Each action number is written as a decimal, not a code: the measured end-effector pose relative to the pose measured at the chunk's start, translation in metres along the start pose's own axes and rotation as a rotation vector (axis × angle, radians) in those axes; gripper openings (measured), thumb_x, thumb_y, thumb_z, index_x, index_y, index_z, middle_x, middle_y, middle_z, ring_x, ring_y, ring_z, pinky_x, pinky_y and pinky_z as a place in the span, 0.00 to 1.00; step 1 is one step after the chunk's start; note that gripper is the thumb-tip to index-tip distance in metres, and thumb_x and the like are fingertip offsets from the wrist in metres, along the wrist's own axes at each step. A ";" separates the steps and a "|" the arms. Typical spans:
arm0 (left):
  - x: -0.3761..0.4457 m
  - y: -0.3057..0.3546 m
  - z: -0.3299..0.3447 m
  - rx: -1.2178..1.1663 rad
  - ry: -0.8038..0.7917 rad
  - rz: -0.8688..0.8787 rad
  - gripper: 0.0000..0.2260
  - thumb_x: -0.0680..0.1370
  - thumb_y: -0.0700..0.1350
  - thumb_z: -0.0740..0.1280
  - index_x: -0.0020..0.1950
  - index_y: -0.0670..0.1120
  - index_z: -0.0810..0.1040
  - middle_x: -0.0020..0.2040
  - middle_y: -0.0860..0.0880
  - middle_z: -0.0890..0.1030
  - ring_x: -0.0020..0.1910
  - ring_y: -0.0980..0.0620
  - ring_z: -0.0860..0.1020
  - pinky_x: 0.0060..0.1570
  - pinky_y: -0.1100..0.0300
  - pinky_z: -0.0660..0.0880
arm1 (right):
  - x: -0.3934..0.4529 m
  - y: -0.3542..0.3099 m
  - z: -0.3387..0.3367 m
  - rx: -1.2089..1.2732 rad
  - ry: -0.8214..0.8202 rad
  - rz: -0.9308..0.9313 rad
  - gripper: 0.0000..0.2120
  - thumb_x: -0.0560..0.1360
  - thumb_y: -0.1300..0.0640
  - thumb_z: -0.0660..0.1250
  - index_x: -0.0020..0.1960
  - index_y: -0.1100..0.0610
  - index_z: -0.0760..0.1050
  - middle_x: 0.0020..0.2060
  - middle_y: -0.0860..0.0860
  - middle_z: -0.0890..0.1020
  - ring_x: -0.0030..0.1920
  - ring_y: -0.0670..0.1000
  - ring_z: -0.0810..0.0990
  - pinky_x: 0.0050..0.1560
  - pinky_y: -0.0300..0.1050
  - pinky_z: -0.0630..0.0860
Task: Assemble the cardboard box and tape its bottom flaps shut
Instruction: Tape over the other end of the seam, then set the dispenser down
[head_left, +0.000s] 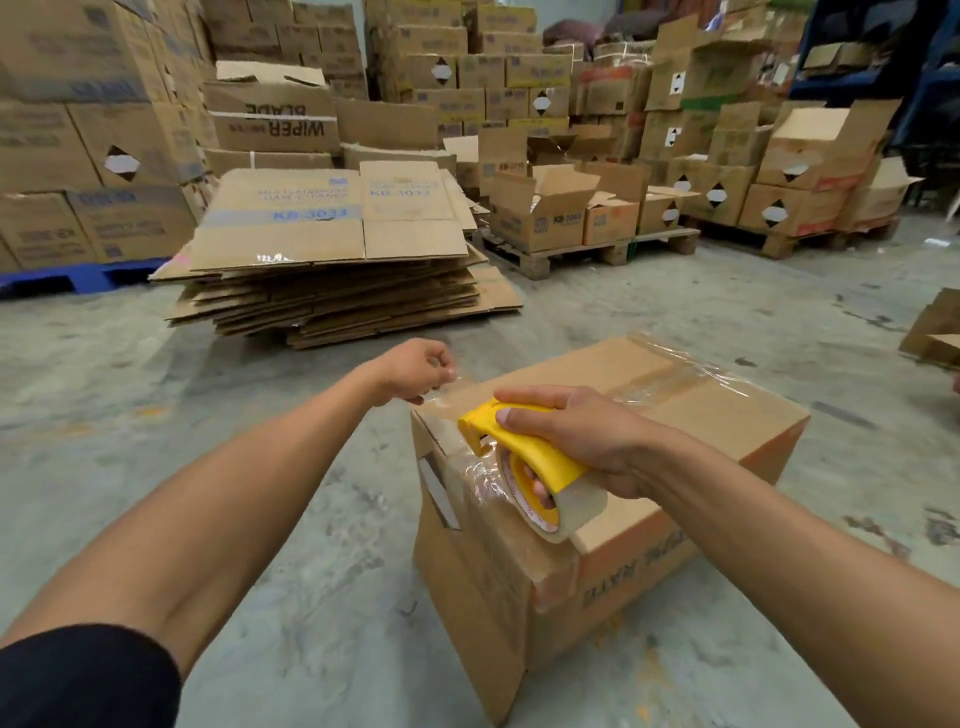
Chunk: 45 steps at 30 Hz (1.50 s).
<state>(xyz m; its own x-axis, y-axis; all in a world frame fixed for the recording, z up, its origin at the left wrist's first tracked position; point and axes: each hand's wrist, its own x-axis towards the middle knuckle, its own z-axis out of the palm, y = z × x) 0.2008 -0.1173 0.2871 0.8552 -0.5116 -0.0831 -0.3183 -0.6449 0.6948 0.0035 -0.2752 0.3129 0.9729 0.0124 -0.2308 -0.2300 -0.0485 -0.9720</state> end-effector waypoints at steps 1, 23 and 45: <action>0.005 -0.009 0.000 -0.024 0.007 -0.006 0.06 0.79 0.45 0.65 0.50 0.44 0.77 0.40 0.47 0.74 0.37 0.51 0.71 0.36 0.59 0.74 | 0.006 -0.001 0.005 0.007 0.000 0.005 0.19 0.77 0.58 0.70 0.67 0.50 0.75 0.30 0.60 0.80 0.22 0.56 0.76 0.26 0.47 0.78; 0.063 -0.089 0.008 -0.346 0.174 -0.104 0.06 0.78 0.44 0.69 0.42 0.45 0.76 0.37 0.46 0.73 0.35 0.52 0.72 0.32 0.59 0.77 | 0.047 0.003 0.026 0.031 0.029 0.112 0.18 0.78 0.59 0.69 0.67 0.51 0.74 0.29 0.60 0.78 0.20 0.56 0.75 0.24 0.48 0.78; 0.059 -0.118 0.027 -0.443 -0.077 -0.410 0.31 0.78 0.48 0.66 0.78 0.55 0.56 0.71 0.40 0.69 0.59 0.42 0.75 0.58 0.43 0.73 | 0.047 0.002 0.023 -0.010 0.043 0.123 0.20 0.77 0.60 0.69 0.68 0.53 0.73 0.25 0.58 0.78 0.18 0.54 0.74 0.21 0.46 0.76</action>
<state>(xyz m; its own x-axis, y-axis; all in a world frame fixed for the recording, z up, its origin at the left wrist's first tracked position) 0.2779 -0.0865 0.1809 0.8350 -0.3214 -0.4466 0.2453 -0.5091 0.8250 0.0486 -0.2520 0.2995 0.9376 -0.0367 -0.3458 -0.3474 -0.0570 -0.9360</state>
